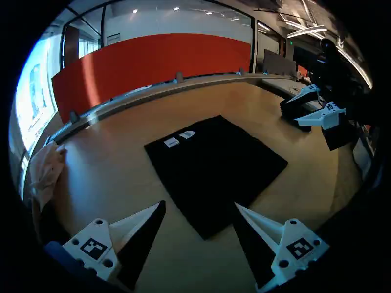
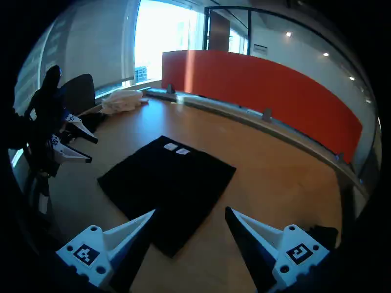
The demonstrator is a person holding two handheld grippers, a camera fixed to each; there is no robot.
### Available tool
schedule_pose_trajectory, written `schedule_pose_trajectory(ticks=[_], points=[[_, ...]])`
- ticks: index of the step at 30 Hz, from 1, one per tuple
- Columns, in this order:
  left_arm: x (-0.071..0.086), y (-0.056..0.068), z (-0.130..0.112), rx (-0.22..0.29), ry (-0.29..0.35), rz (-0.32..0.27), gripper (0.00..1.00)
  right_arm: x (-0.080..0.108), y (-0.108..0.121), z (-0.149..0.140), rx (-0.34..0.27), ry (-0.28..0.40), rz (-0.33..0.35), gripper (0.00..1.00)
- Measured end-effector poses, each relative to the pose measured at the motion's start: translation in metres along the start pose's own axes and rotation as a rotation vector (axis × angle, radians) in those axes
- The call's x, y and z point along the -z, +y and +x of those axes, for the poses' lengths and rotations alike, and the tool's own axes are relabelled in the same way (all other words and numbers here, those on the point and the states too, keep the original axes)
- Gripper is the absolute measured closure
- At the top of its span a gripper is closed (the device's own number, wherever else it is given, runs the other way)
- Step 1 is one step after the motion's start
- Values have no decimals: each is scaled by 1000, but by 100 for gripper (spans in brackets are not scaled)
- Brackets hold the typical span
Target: Fold towel
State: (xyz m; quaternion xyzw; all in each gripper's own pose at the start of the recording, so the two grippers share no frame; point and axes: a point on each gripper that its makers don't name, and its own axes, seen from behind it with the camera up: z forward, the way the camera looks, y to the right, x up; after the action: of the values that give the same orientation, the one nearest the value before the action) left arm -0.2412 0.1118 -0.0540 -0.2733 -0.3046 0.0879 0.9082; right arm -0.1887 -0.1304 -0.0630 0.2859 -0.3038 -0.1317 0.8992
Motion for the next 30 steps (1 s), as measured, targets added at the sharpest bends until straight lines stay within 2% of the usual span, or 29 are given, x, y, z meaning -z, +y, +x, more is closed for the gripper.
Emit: schedule_pose_trajectory(ticks=[8,17,30], points=[[-21,8,-33,-6,-63,-23,7,-14,-10,-33,18,-53,17,0],[-34,15,-63,-15,-129,-46,7,-25,-22,-64,19,-100,43,0],[-43,19,-82,-17,-180,-64,7,-34,-30,-98,40,-160,63,0]])
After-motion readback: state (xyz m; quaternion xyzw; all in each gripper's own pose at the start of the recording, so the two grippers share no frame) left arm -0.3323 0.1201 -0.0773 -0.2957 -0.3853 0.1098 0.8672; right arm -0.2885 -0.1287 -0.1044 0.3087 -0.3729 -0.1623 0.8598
